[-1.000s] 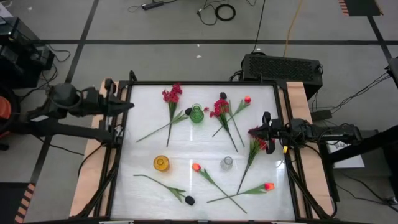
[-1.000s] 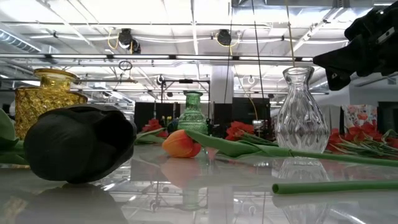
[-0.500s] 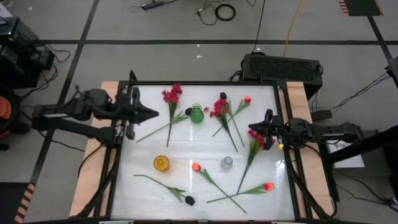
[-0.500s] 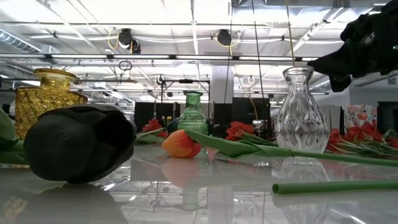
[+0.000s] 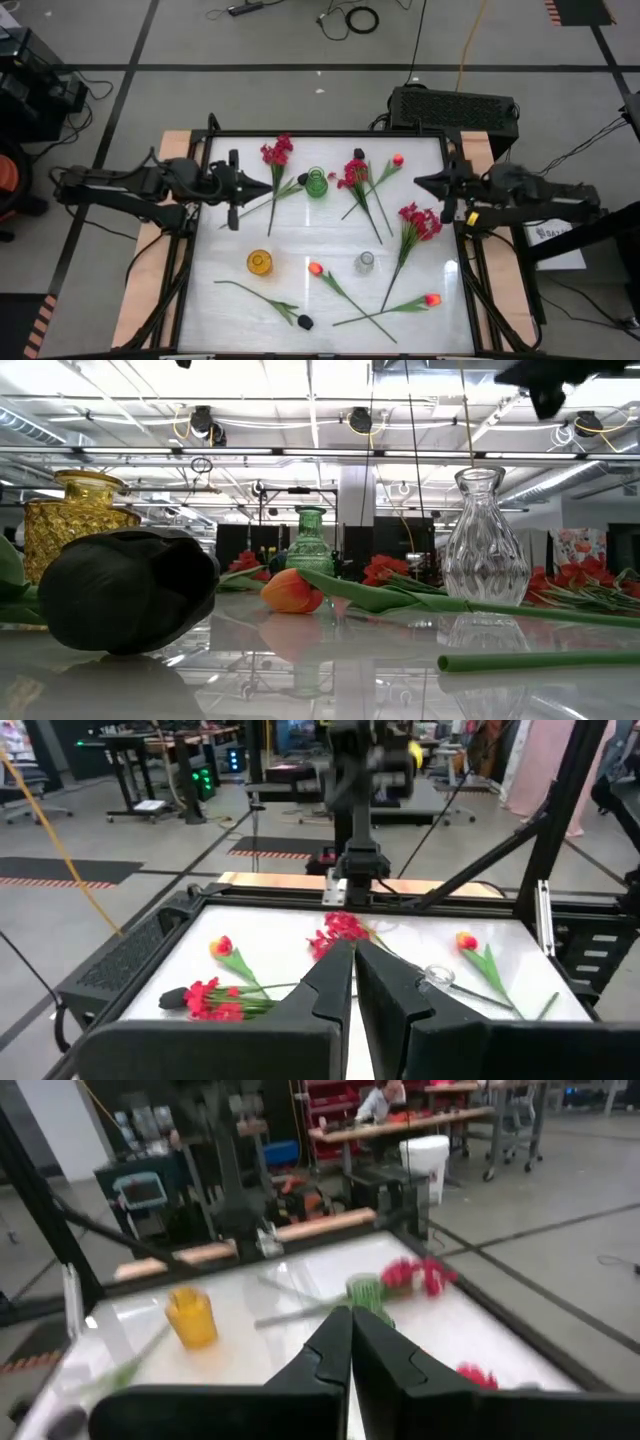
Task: Sort flowers into vase by color
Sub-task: Put top left black flower into the transparent vase
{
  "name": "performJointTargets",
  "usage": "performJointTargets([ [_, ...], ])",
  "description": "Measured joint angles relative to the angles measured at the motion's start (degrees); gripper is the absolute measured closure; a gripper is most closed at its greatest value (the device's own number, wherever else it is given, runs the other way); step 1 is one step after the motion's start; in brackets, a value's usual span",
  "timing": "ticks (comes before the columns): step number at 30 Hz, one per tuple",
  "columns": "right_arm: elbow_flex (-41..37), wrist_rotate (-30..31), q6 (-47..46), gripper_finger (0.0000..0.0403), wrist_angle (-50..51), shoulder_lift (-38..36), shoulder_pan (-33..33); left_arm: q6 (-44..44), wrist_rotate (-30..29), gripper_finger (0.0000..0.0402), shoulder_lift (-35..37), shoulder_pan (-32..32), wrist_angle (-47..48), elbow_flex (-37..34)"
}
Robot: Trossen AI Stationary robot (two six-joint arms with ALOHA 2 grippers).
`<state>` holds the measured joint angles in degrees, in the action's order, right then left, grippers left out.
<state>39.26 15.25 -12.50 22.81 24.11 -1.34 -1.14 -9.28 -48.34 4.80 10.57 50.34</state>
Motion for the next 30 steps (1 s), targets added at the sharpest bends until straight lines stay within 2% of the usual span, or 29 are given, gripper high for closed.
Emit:
performJointTargets([
  [5,4.7,-0.6,4.3,0.0399,-3.7,4.1,-0.5,-1.4,-1.1,0.0375,-0.7,0.0,0.1,-1.2],
  [15,-0.4,-0.6,2.8,0.0399,-7.9,9.4,-0.7,-4.6,-6.3,0.0375,-3.2,0.0,3.0,-1.2],
  [19,-2.0,-0.6,1.3,0.0399,-8.1,11.1,-0.7,-9.7,-9.1,0.0375,-4.6,-0.4,8.2,-1.2],
  [30,-2.1,0.1,4.9,0.0399,-8.6,14.2,-0.6,-24.0,-10.9,0.0375,-8.9,-3.2,30.6,-1.2],
])
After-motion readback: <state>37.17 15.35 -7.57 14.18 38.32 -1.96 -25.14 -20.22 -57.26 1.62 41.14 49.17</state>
